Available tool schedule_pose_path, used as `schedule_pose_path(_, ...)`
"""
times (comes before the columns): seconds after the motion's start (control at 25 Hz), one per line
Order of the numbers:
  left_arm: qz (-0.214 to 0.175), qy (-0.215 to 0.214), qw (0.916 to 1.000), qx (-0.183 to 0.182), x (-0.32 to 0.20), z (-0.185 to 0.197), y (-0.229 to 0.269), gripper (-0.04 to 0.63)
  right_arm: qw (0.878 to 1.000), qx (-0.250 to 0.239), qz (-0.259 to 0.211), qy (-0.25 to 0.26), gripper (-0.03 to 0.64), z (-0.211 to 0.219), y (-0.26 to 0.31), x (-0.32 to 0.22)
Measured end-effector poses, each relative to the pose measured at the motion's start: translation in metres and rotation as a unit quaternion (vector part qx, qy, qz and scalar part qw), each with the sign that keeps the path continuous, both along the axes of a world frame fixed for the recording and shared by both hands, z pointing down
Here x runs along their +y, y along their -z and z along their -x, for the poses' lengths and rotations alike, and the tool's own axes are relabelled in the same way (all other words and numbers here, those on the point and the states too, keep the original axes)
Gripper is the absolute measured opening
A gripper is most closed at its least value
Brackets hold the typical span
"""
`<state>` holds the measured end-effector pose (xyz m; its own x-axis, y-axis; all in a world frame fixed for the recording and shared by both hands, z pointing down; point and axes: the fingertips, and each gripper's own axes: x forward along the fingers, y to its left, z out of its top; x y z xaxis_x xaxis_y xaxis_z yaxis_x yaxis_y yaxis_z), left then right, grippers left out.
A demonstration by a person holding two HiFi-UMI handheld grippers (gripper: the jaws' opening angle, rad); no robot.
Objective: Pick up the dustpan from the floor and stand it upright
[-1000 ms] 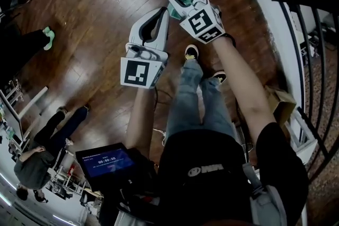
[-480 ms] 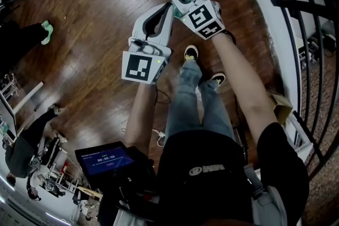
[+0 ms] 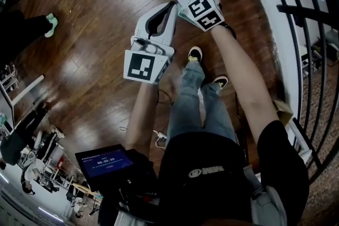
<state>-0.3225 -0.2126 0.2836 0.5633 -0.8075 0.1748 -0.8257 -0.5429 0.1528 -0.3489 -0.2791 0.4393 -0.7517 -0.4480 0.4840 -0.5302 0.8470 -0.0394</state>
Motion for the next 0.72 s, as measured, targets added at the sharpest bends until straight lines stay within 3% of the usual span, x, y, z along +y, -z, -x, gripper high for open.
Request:
schedule_pose_path(0.36, 0.006, 0.015, 0.9999, 0.004, 0.013, 0.019, 0.001, 0.018, 1.000, -0.008, 0.030, -0.001, 0.003, 0.012, -0.005, -0.005)
schedule_pose_path(0.52, -0.005, 0.018, 0.9997, 0.015, 0.016, 0.027, 0.004, 0.018, 0.999, 0.018, -0.015, 0.036, 0.003, 0.009, -0.001, 0.004)
schedule_pose_path(0.72, -0.021, 0.020, 0.9993, 0.023, 0.025, 0.036, 0.071, 0.018, 0.994, -0.062, -0.072, 0.049, 0.003, -0.004, 0.121, 0.037)
